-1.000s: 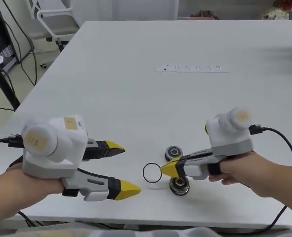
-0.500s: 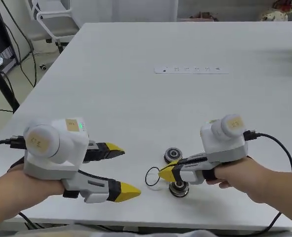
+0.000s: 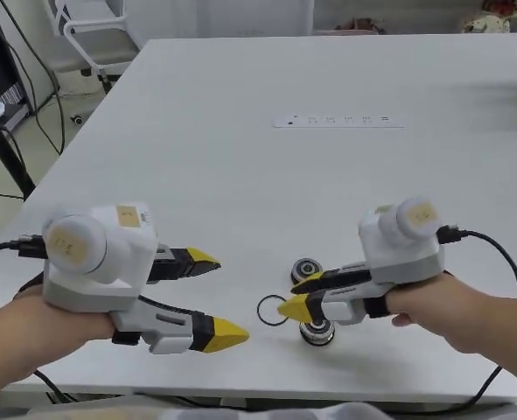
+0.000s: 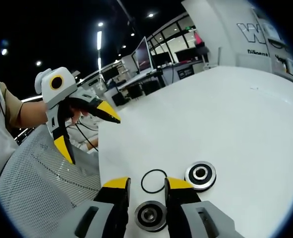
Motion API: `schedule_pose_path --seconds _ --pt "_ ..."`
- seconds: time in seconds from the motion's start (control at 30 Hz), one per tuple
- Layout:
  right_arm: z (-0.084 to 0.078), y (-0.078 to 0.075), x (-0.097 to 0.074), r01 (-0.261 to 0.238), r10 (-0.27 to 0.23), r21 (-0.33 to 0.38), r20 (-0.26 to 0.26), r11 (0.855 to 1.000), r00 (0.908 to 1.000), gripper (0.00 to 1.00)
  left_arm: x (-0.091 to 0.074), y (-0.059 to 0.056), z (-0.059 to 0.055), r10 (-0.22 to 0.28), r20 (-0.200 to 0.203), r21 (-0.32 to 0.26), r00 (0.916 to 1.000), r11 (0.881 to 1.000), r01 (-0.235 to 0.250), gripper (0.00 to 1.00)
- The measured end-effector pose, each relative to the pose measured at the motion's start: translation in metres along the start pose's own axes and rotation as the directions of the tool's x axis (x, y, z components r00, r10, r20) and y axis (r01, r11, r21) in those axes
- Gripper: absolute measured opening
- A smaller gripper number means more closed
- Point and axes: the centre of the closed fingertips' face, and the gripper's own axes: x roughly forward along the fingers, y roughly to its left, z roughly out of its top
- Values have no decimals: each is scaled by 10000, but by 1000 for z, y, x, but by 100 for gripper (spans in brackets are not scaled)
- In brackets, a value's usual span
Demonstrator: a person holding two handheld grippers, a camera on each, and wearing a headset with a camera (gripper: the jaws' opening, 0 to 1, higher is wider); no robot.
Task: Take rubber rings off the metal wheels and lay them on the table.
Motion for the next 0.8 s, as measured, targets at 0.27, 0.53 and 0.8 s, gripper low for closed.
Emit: schedule_pose_path --seconds 0.27,0.53,0.8 --pt "4 -2 -15 61 -60 -37 249 10000 9997 30 6 0 4 -94 -87 129 9999 9999 95 59" --pt "3 -5 -31 142 -138 -137 322 9998 9994 31 15 1 11 -259 -143 326 9996 9991 264 59" --pt "-3 -7 -45 112 -105 -246 274 9996 9996 33 26 -1 19 -444 -242 621 9987 9970 458 58"
